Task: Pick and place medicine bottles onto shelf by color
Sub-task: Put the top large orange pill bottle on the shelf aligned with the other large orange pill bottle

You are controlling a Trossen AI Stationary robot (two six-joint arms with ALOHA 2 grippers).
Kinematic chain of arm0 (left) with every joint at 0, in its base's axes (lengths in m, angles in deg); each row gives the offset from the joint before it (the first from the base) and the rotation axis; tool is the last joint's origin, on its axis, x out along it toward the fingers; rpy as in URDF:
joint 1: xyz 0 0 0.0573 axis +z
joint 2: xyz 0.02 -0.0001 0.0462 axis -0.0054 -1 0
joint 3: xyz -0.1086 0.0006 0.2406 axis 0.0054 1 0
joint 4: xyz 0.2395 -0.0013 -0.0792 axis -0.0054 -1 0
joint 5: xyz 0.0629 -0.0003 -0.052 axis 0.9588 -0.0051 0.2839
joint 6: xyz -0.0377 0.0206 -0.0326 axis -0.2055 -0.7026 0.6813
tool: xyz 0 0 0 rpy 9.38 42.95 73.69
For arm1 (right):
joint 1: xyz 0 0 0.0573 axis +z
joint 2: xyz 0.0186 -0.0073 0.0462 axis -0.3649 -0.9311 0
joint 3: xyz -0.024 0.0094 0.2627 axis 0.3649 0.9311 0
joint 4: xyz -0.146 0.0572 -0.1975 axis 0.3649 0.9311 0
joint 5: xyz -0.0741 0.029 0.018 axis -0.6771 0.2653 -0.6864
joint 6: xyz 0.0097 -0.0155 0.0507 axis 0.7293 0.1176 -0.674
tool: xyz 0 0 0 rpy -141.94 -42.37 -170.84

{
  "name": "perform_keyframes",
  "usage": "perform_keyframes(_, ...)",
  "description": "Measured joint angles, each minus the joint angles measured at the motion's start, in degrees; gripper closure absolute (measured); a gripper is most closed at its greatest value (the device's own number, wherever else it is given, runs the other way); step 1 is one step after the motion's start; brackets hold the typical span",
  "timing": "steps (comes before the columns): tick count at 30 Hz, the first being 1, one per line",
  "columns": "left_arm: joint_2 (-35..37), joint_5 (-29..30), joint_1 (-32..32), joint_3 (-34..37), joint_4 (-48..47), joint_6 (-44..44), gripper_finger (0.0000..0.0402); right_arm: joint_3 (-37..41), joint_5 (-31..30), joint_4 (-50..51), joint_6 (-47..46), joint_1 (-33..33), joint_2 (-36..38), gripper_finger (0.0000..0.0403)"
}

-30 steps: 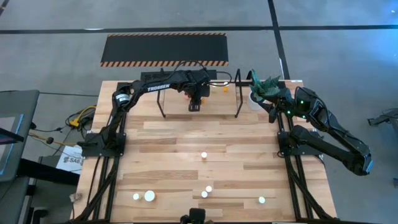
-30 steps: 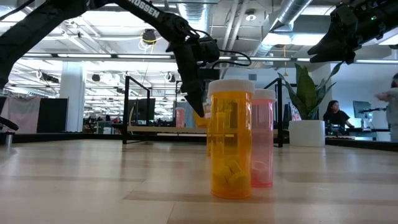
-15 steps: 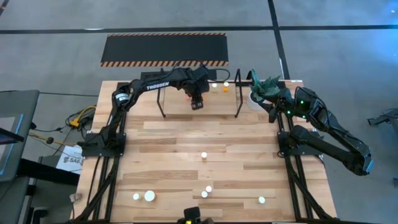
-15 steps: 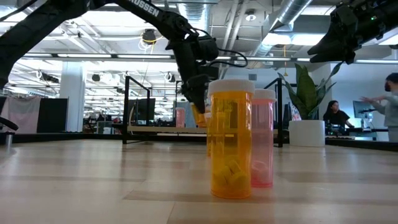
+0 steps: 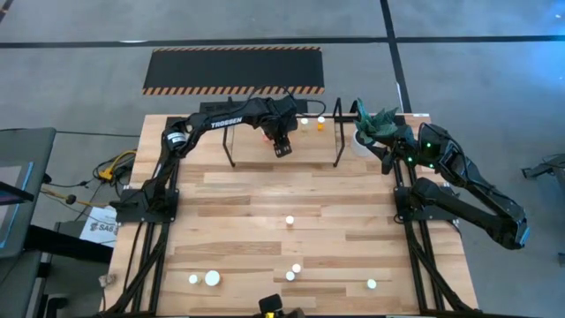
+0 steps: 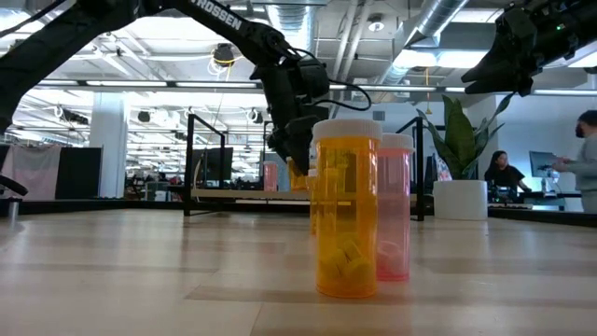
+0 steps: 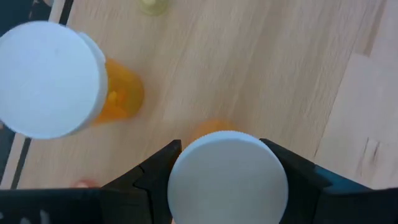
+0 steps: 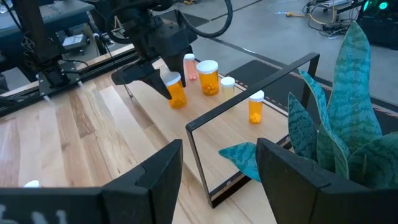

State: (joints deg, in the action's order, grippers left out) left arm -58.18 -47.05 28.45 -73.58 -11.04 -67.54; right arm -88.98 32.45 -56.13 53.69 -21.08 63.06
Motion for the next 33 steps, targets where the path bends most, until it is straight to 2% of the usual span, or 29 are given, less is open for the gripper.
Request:
perform_keyframes(12,-0.1,1.5,0.5,0.0,2.6,2.3,0.0209,0.0,0.0,0.0,0.0,0.0,0.0,0.0177)
perform_keyframes(22,-1.1,2.0,0.4,0.1,4.2,3.2,0.0174,0.0,0.0,0.0,0.0,0.0,0.0,0.0177)
perform_keyframes(33,-1.5,2.8,0.5,-2.1,2.9,3.5,0.0172,0.0,0.0,0.0,0.0,0.0,0.0,0.0177)
